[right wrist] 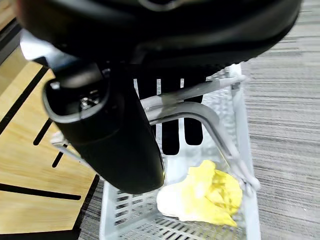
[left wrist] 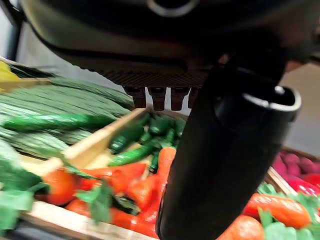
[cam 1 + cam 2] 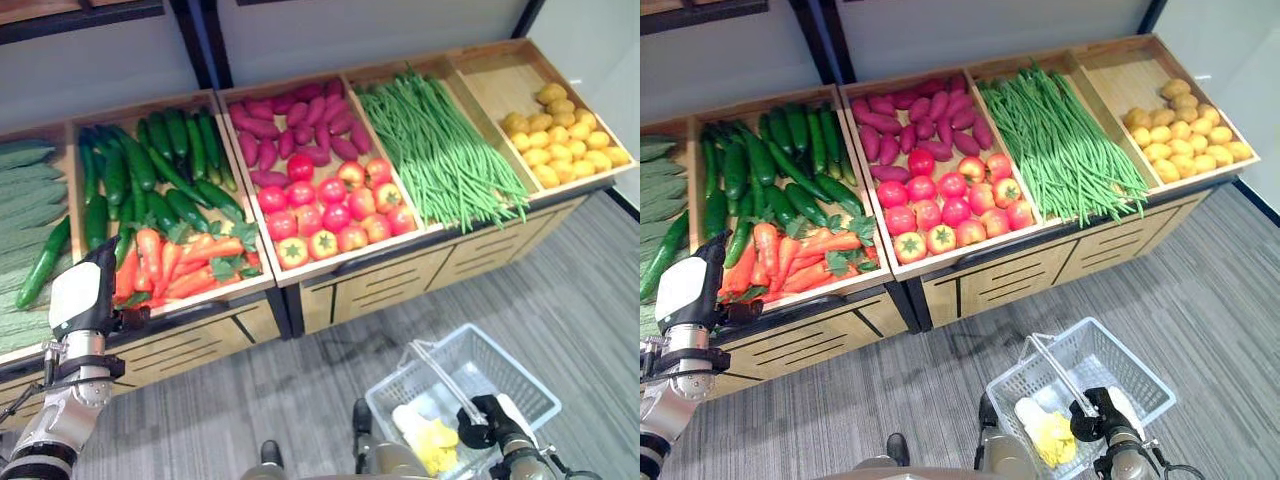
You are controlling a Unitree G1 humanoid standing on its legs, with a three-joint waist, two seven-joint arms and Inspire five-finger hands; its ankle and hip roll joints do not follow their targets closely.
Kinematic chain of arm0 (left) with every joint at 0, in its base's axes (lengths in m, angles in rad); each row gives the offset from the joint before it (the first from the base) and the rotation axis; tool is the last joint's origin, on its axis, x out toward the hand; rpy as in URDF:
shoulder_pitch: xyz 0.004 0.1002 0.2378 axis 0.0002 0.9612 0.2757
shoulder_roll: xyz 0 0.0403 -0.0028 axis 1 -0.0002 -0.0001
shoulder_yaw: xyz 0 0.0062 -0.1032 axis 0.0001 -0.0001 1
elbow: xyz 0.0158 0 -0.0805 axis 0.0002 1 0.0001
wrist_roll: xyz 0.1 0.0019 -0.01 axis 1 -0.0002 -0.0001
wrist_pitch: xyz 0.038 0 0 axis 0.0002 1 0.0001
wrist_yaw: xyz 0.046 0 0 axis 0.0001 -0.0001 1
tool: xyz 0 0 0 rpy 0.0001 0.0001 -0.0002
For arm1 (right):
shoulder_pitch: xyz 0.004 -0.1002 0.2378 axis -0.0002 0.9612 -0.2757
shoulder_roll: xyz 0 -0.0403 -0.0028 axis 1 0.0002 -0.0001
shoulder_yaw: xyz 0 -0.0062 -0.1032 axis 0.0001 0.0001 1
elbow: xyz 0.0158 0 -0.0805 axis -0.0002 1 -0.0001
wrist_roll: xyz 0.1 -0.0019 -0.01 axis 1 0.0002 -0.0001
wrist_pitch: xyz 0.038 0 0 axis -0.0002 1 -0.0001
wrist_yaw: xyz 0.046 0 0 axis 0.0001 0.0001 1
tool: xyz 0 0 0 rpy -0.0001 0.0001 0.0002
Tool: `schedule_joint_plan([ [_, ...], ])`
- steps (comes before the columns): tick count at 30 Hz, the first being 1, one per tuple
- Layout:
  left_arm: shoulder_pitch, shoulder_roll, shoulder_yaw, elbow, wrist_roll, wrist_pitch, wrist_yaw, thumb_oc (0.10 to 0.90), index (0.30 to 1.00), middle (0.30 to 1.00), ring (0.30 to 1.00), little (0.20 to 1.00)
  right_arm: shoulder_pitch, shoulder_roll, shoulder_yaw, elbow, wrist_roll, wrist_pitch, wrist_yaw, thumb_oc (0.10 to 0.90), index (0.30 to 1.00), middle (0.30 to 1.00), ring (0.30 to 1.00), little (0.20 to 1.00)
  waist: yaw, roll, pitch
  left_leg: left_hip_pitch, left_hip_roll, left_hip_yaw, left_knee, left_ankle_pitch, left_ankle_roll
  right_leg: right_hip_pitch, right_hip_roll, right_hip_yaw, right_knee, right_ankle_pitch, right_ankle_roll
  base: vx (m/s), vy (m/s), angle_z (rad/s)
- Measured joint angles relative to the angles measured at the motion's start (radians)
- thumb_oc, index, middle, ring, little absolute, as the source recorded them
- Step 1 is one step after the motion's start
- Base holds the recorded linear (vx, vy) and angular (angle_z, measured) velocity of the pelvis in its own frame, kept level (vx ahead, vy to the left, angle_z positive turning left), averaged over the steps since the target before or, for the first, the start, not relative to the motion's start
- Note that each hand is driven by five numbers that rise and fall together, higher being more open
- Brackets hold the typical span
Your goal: Get the vegetables into the basket
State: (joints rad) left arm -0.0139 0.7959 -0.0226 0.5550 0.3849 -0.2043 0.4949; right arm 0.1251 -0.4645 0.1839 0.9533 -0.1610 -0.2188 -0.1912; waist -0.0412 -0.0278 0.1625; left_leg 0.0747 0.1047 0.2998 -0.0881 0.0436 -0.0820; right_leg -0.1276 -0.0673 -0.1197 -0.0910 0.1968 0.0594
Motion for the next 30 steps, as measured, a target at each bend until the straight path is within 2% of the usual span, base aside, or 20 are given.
schedule_joint_plan([
  [4,-0.067,0.022,-0.04,0.037,0.031,0.008,-0.021,0.9,1.0,1.0,1.0,1.0,-0.001,-0.005,0.0,-0.001,0.0,0.0,0.006,0.4,0.3,0.3,0.3,0.3,-0.003,-0.001,0.004,-0.007,0.0,0.013,0.0,-0.001,-0.001,-0.013,0.002,0.01,0.0,0.003,0.0,-0.01,0.02,-0.09],
  [6,-0.116,0.058,-0.1,0.048,0.052,0.022,-0.028,0.9,1.0,1.0,1.0,1.0,-0.005,-0.005,0.001,-0.002,-0.005,0.0,0.01,0.4,0.3,0.3,0.3,0.3,-0.003,-0.003,0.008,-0.013,-0.001,0.014,0.0,-0.001,-0.001,-0.021,0.003,0.014,0.001,0.005,-0.001,-0.02,0.024,-0.04],
  [8,-0.138,0.075,-0.119,0.05,0.073,0.025,-0.035,0.9,1.0,1.0,1.0,1.0,-0.01,-0.005,0.001,-0.002,-0.02,0.0,0.01,0.4,0.3,0.3,0.3,0.3,-0.005,-0.003,0.008,-0.019,-0.001,0.017,0.0,-0.001,-0.001,-0.029,0.003,0.018,0.0,0.006,0.0,-0.02,0.019,-0.05],
  [12,-0.225,0.122,-0.175,0.049,0.108,0.044,-0.039,0.9,1.0,1.0,1.0,1.0,-0.05,-0.007,0.002,-0.013,-0.028,0.0,0.01,0.4,0.3,0.3,0.3,0.3,-0.003,-0.005,0.035,-0.04,-0.002,0.025,0.0,0.0,-0.001,-0.054,0.004,0.026,0.002,0.01,0.001,-0.03,0.023,-0.05],
  [17,-0.318,0.139,-0.229,0.085,0.113,0.048,-0.065,0.9,1.0,1.0,1.0,1.0,-0.086,-0.01,0.02,-0.029,-0.029,0.001,0.009,0.4,0.3,0.3,0.3,0.3,-0.014,-0.011,0.058,-0.055,-0.003,0.033,0.0,0.0,0.0,-0.074,0.008,0.036,0.005,0.027,-0.016,-0.01,0.017,-0.05],
  [19,-0.376,0.151,-0.292,0.117,0.129,0.052,-0.076,0.9,1.0,1.0,1.0,1.0,-0.097,-0.014,0.029,-0.036,-0.029,0.0,0.009,0.4,0.3,0.3,0.3,0.3,-0.012,-0.014,0.068,-0.058,-0.002,0.034,0.0,0.0,0.0,-0.077,0.008,0.037,0.005,0.027,-0.016,0.0,0.008,-0.03],
  [22,-0.399,0.151,-0.31,0.124,0.129,0.051,-0.088,0.9,1.0,1.0,1.0,1.0,-0.119,-0.013,0.039,-0.036,-0.029,0.0,0.01,0.4,0.3,0.3,0.3,0.3,-0.025,-0.017,0.077,-0.064,-0.002,0.037,0.0,0.0,0.0,-0.085,0.009,0.04,0.005,0.027,-0.016,-0.02,0.014,-0.04],
  [30,-0.43,0.151,-0.336,0.124,0.129,0.056,-0.094,0.9,1.0,1.0,1.0,1.0,-0.132,-0.013,0.039,-0.039,-0.029,0.0,0.01,0.4,0.3,0.3,0.3,0.3,-0.027,-0.018,0.092,-0.067,-0.001,0.053,0.0,-0.001,-0.002,-0.098,0.014,0.057,0.005,0.024,-0.011,0.0,0.0,-0.06],
])
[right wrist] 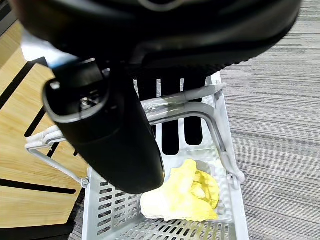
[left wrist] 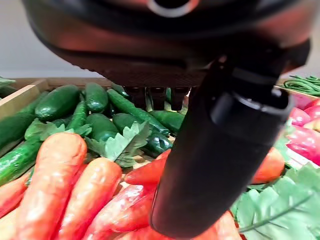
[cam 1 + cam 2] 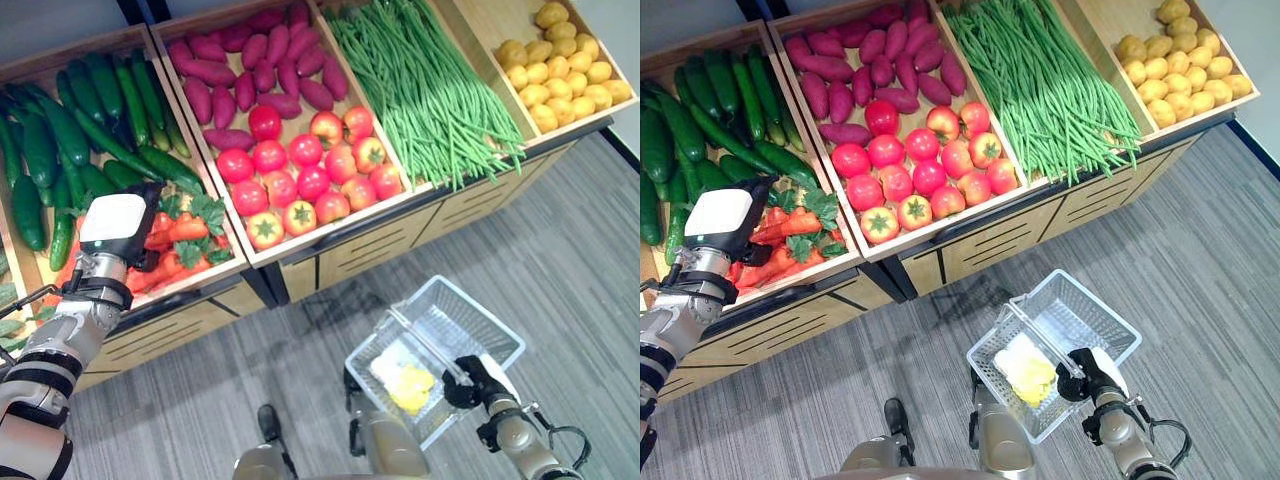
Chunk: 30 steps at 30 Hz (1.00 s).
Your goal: Get the vegetables into the basket
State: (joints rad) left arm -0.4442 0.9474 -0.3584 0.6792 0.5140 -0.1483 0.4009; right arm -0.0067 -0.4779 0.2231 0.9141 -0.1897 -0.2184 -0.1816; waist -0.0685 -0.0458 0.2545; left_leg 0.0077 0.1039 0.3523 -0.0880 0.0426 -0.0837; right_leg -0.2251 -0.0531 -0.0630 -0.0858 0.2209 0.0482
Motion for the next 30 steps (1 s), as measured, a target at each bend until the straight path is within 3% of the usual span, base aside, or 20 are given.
schedule_joint_plan([
  [2,-0.001,0.0,-0.001,-0.007,0.0,-0.001,0.0,0.9,1.0,1.0,1.0,1.0,0.001,0.0,0.0,0.0,0.0,0.0,0.0,0.4,0.3,0.3,0.3,0.3,-0.001,0.0,0.001,0.0,0.001,0.001,0.0,0.0,0.0,-0.001,0.001,0.001,0.0,0.0,0.0,0.0,0.0,0.0],
  [3,-0.001,0.0,-0.001,-0.012,0.0,-0.001,0.0,0.822,0.89,0.89,0.89,0.89,0.001,0.0,0.0,0.0,0.0,0.0,0.0,0.4,0.3,0.3,0.3,0.3,-0.001,0.0,0.003,0.0,0.0,0.001,0.0,0.0,0.0,-0.001,0.001,0.002,0.0,0.0,0.0,0.0,0.0,0.0],
  [5,-0.001,0.0,-0.002,-0.021,0.0,-0.005,-0.001,0.467,0.393,0.393,0.393,0.393,0.001,0.0,0.0,0.001,0.0,0.0,-0.001,0.4,0.3,0.3,0.3,0.3,-0.002,0.001,0.005,0.0,0.0,0.003,0.0,0.0,0.0,-0.002,0.001,0.004,0.0,0.0,0.0,0.0,0.0,0.0],
  [6,-0.001,0.0,-0.002,-0.024,0.0,-0.006,-0.002,0.4,0.3,0.3,0.3,0.3,0.001,0.0,0.0,0.001,0.0,0.0,-0.001,0.4,0.3,0.3,0.3,0.3,-0.002,0.0,0.005,0.0,0.0,0.004,0.0,0.0,0.0,-0.002,0.001,0.004,0.0,0.0,0.0,0.0,0.0,0.0],
  [30,0.023,-0.025,-0.007,0.035,0.001,-0.011,-0.008,0.4,0.3,0.3,0.3,0.3,0.002,0.001,0.003,0.005,0.0,0.0,-0.001,0.4,0.3,0.3,0.3,0.3,-0.001,0.001,0.01,0.03,-0.001,0.017,0.0,0.0,0.0,0.021,0.003,0.016,0.0,0.005,-0.002,0.0,0.0,0.0],
])
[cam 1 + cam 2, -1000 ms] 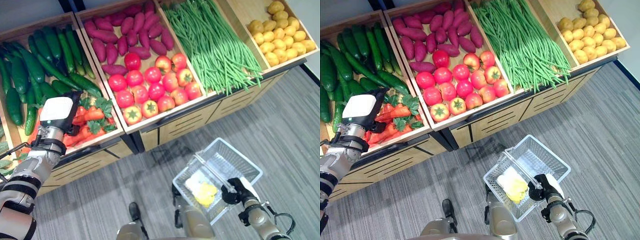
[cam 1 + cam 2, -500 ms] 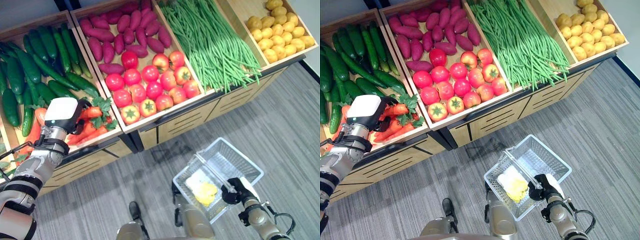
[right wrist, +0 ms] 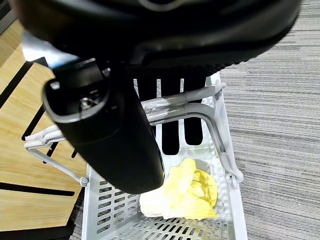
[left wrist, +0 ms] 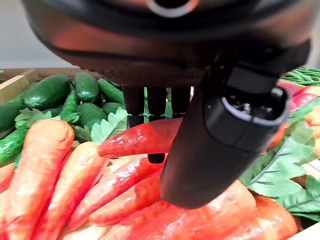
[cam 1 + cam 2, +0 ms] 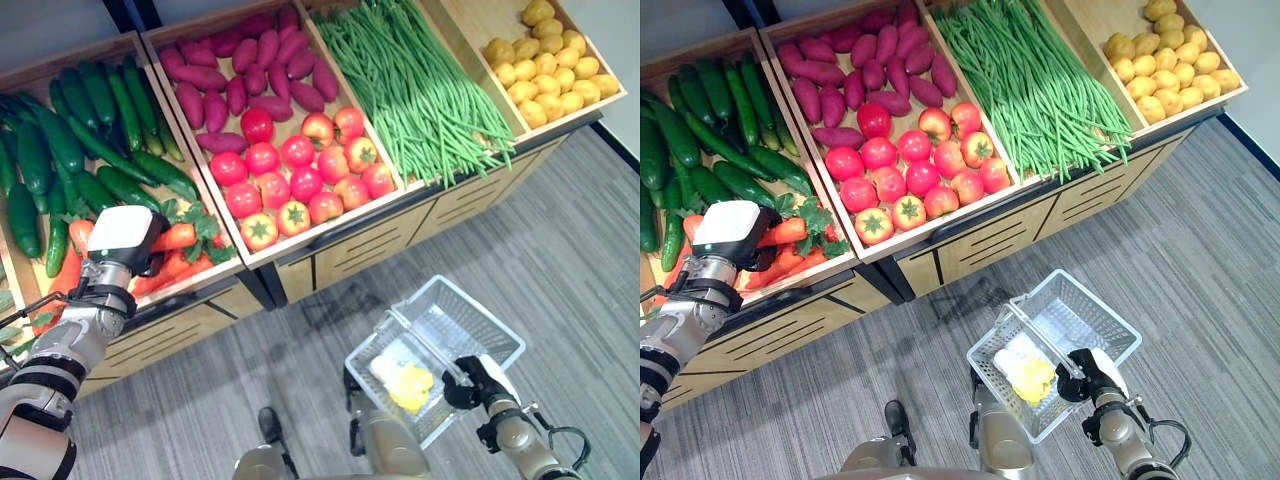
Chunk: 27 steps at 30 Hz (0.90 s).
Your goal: Get the vegetables into the basket
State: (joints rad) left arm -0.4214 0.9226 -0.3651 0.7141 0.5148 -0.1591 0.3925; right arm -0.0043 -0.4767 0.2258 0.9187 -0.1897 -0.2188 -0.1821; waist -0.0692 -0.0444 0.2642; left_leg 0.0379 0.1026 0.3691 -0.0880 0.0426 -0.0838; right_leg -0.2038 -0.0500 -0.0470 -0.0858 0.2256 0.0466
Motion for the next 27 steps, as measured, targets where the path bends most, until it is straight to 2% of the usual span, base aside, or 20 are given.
schedule_joint_plan([
  [3,0.03,-0.03,0.053,-0.009,-0.002,0.003,0.026,0.4,0.3,0.3,0.3,0.3,0.002,0.002,0.0,0.004,0.0,0.0,-0.001,0.4,0.3,0.3,0.3,0.3,0.002,0.0,0.0,0.008,0.0,0.0,0.0,0.0,0.0,0.008,0.0,0.0,0.0,0.003,-0.003,0.02,-0.001,0.0],
  [5,0.064,-0.094,0.154,-0.026,-0.021,0.001,0.064,0.4,0.3,0.3,0.3,0.3,0.006,0.006,0.0,0.004,0.0,0.0,-0.002,0.4,0.3,0.3,0.3,0.3,0.001,0.0,0.0,0.019,0.001,-0.002,0.0,-0.001,-0.001,0.02,0.0,-0.003,0.0,0.003,-0.003,0.0,0.0,0.0],
  [8,0.099,-0.146,0.235,-0.083,-0.081,0.011,0.099,0.4,0.3,0.3,0.3,0.3,0.011,0.014,0.002,0.004,0.0,0.0,-0.005,0.4,0.3,0.3,0.3,0.3,0.003,-0.002,-0.002,0.025,0.001,-0.004,0.0,-0.001,-0.001,0.027,-0.001,-0.004,0.0,-0.001,0.001,0.01,0.0,0.01],
  [9,0.134,-0.188,0.301,-0.142,-0.127,0.004,0.126,0.4,0.3,0.3,0.3,0.3,0.016,0.018,0.002,0.004,0.0,0.0,-0.005,0.4,0.3,0.3,0.3,0.3,0.003,-0.002,-0.002,0.033,0.001,-0.004,0.0,-0.002,-0.002,0.035,-0.001,-0.004,0.0,-0.002,0.002,0.0,0.0,0.0],
  [13,0.148,-0.294,0.41,-0.233,-0.293,-0.012,0.176,0.4,0.3,0.3,0.3,0.3,0.025,0.034,0.002,0.004,0.0,0.002,-0.006,0.4,0.3,0.3,0.3,0.3,0.004,-0.011,-0.011,0.042,0.0,-0.005,0.0,-0.002,-0.002,0.045,-0.002,-0.005,0.0,-0.003,0.002,0.0,0.0,0.0],
  [14,0.17,-0.329,0.434,-0.273,-0.37,-0.04,0.19,0.4,0.3,0.3,0.3,0.3,0.032,0.035,0.003,-0.004,0.0,0.006,-0.004,0.4,0.3,0.3,0.3,0.3,0.002,-0.014,-0.017,0.043,-0.001,-0.005,0.0,-0.002,-0.002,0.045,-0.003,-0.004,0.0,-0.003,0.002,0.0,0.0,0.0],
  [16,0.213,-0.356,0.434,-0.3,-0.452,-0.063,0.194,0.4,0.3,0.3,0.3,0.3,0.054,0.037,0.003,-0.019,0.0,0.011,-0.004,0.4,0.3,0.3,0.3,0.3,-0.001,-0.019,-0.034,0.044,0.0,-0.004,0.0,-0.002,-0.002,0.046,-0.002,-0.004,0.0,-0.003,0.002,0.0,0.0,0.0],
  [27,0.255,-0.358,0.435,-0.29,-0.537,-0.067,0.186,0.4,0.3,0.3,0.3,0.3,0.065,0.037,0.003,-0.019,0.0,0.018,0.001,0.4,0.3,0.3,0.3,0.3,0.002,-0.021,-0.053,0.062,-0.001,-0.003,0.0,-0.002,-0.002,0.062,-0.003,-0.002,-0.001,-0.003,0.002,0.0,0.0,0.0],
])
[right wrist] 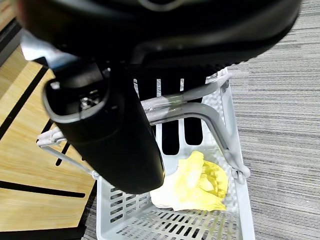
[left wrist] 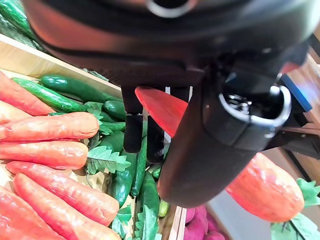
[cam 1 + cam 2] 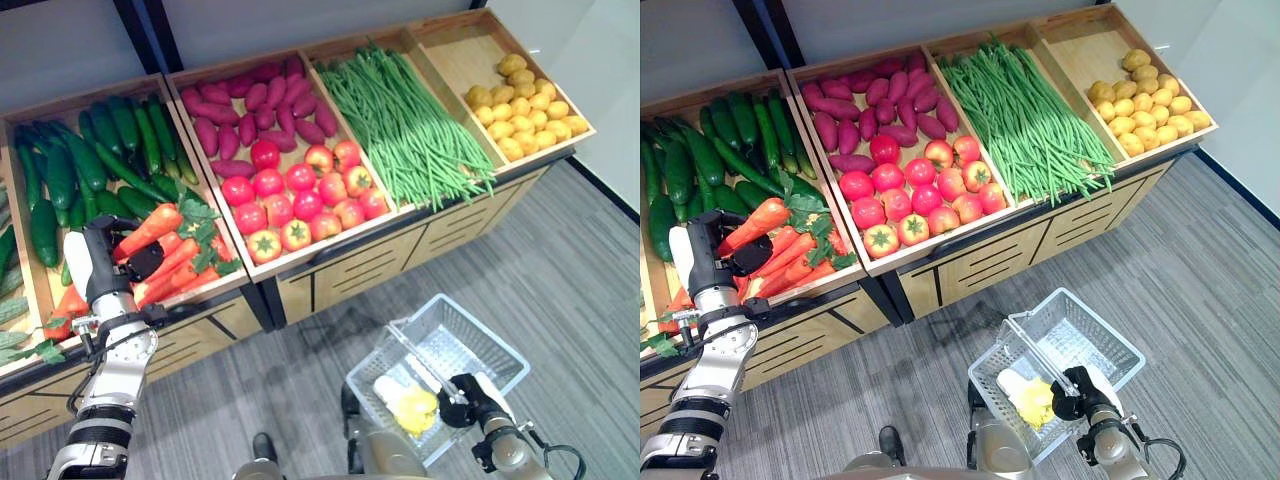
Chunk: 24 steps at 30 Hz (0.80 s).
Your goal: Get the vegetables into the basket
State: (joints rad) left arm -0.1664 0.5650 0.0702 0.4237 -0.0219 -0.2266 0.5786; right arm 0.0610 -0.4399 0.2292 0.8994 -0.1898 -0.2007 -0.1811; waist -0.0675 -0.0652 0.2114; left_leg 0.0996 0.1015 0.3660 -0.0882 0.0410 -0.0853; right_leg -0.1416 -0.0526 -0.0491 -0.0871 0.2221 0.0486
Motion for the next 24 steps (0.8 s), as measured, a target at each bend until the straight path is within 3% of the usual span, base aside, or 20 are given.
schedule_joint_plan([
  [9,0.053,-0.06,0.008,-0.106,-0.154,-0.045,-0.103,0.4,0.3,0.3,0.3,0.3,0.026,0.002,-0.001,-0.004,0.0,0.001,0.001,0.4,0.3,0.3,0.3,0.3,0.0,0.002,-0.013,0.001,0.0,0.0,0.0,0.0,0.0,0.0,0.0,0.001,0.001,0.001,0.0,0.0,0.0,0.0],
  [24,0.131,-0.011,-0.042,-0.179,-0.091,-0.045,-0.232,0.4,0.3,0.3,0.3,0.3,0.055,0.001,-0.025,0.0,0.0,0.001,0.019,0.4,0.3,0.3,0.3,0.3,-0.002,0.025,-0.033,0.016,-0.007,0.013,0.0,-0.002,0.002,0.008,0.0,0.017,-0.001,0.002,0.002,0.0,0.014,-0.02],
])
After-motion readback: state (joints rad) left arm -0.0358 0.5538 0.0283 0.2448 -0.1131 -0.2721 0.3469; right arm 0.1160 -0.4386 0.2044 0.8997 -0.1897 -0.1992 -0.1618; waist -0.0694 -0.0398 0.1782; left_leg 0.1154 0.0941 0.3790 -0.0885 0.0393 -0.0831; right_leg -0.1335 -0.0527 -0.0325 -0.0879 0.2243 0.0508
